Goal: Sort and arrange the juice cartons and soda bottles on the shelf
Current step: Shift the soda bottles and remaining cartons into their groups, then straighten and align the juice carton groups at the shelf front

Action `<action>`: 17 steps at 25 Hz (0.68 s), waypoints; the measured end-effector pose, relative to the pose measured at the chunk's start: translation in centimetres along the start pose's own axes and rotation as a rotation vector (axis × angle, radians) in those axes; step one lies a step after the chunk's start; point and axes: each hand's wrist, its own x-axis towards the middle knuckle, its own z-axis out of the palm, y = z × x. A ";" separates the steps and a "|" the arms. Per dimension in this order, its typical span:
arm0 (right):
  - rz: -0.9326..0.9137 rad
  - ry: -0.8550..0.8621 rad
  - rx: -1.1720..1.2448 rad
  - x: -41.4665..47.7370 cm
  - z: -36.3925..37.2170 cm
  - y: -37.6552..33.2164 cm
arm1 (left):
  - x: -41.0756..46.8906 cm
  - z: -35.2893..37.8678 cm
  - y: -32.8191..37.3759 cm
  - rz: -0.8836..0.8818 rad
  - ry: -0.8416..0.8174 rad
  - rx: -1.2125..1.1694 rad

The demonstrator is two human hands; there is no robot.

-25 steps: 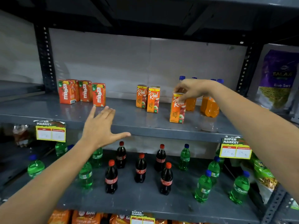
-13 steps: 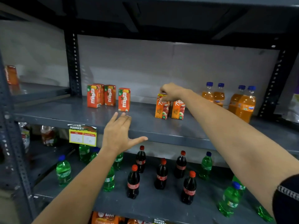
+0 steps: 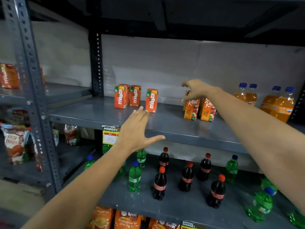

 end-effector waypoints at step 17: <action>0.040 0.194 0.472 6.6 7.3 -13.2 | -1.2 1.2 -13.4 -0.016 0.030 0.016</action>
